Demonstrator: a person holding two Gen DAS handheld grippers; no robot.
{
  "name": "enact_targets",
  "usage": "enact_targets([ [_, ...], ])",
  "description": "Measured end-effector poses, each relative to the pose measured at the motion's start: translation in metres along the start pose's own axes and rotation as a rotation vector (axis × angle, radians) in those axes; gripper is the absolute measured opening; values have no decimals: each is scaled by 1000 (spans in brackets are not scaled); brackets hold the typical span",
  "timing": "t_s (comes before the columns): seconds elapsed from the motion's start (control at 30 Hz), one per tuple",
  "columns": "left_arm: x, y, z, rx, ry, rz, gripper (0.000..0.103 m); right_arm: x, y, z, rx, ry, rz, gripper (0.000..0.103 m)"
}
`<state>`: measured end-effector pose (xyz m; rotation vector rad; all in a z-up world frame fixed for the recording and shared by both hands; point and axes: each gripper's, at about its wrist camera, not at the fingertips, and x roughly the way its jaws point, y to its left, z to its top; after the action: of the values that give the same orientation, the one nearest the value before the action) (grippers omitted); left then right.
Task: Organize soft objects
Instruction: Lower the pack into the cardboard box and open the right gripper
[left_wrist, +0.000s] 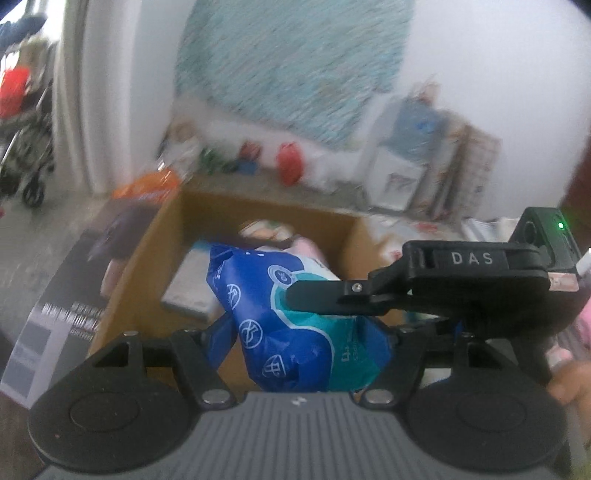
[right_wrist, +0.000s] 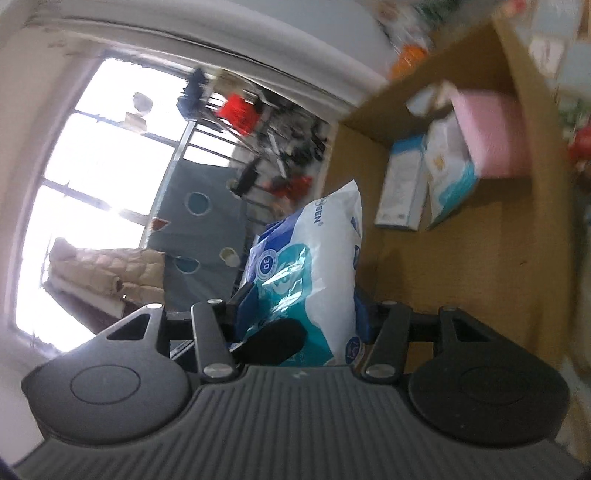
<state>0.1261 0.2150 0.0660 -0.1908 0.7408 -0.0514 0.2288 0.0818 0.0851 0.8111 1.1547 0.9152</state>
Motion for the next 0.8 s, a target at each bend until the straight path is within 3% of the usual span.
enact_targets([
  [0.17, 44, 30, 6, -39, 95, 55, 73, 56, -30, 12, 164, 53, -69, 54],
  [0.27, 65, 38, 11, -21, 116, 112, 73, 81, -45, 14, 225, 40, -109, 54],
  [0.37, 72, 35, 7, 69, 90, 266, 74, 107, -66, 18, 325, 21, -116, 59],
  [0.43, 74, 31, 5, 118, 85, 325, 73, 119, -75, 16, 376, 12, -114, 62],
  [0.6, 66, 34, 3, 128, 87, 304, 74, 132, -78, 12, 370, 31, -134, 65],
  [0.8, 57, 38, 6, 110, 82, 270, 77, 133, -80, 10, 377, 43, -132, 78],
])
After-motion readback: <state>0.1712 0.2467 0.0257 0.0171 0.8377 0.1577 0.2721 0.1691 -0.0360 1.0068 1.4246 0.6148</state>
